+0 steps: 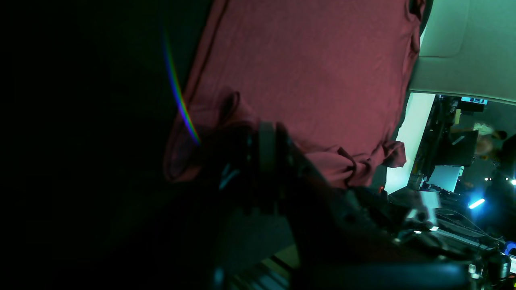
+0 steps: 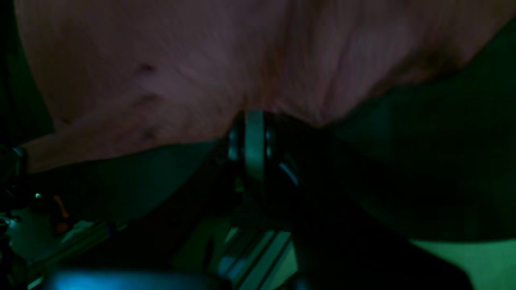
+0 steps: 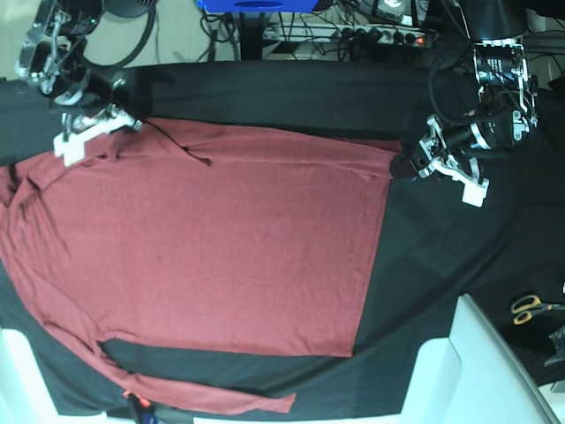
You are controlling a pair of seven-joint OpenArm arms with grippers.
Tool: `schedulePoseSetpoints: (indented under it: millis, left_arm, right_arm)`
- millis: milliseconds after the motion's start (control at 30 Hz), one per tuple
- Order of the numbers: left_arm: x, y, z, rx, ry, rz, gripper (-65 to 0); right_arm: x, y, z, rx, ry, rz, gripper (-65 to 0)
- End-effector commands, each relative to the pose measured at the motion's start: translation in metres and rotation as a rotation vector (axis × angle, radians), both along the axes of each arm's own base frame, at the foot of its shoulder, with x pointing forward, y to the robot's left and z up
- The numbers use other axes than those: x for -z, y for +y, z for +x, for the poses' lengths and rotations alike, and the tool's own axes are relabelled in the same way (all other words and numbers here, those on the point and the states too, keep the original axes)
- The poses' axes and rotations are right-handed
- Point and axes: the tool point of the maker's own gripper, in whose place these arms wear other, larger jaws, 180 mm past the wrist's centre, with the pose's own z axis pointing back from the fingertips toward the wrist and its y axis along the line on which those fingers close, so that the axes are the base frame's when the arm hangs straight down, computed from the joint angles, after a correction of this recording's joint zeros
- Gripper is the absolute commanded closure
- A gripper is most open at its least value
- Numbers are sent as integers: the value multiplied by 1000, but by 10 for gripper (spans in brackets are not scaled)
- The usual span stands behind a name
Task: Fold the T-shirt properly
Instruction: 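Release the shirt and raise both grippers above its edges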
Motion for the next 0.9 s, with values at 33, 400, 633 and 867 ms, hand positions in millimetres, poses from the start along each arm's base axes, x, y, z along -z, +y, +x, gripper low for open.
schedulePoseSetpoints:
  millis: [33, 400, 633, 867]
  left_arm:
    - [-10, 5, 8, -2, -37, 2, 0]
    - [-10, 5, 8, -1, -36, 5, 0]
    - [-10, 4, 8, 1, -34, 4, 0]
    - [-10, 5, 8, -2, -35, 5, 0]
  right_arm:
    - [-11, 0, 8, -17, -27, 5, -3]
    - [-4, -3, -8, 86, 10, 39, -179]
    - [-2, -9, -4, 118, -16, 33, -305]
    - [21, -9, -9, 133, 46, 65, -305]
